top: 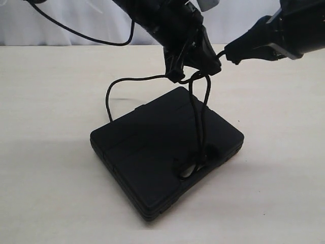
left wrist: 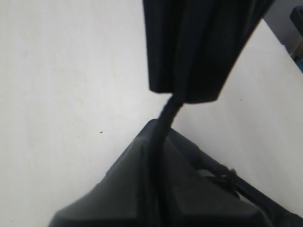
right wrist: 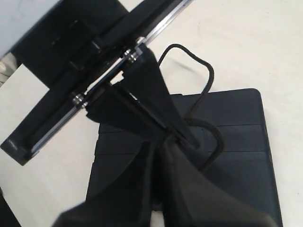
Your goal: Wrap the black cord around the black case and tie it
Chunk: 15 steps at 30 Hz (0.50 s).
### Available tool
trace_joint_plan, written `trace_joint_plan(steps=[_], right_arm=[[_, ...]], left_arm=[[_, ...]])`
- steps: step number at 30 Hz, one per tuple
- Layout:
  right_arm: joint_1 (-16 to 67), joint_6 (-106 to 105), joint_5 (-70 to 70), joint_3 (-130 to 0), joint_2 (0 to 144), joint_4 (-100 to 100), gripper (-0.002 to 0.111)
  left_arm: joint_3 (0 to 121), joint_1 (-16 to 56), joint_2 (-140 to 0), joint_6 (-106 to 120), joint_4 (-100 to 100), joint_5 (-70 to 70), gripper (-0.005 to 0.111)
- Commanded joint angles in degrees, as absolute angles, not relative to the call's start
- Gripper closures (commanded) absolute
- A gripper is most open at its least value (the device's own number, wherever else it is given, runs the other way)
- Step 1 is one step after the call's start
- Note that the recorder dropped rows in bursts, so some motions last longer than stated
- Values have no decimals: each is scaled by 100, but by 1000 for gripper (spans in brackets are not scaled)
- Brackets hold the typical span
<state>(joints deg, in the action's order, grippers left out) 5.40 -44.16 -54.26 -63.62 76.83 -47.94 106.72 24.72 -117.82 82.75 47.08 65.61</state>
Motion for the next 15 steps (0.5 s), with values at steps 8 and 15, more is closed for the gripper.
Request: trace_joint_plan(steps=[8,15], right_arm=[[536,-2793,-5068,-6393,7651,-3565,60],[550,-787,-5242,-5783,7651,-1861,54]], left_arm=[[11012,2297,-11749,6746,4343,6281,107],[11210,1781,-11488,5984,3963,6088,107]])
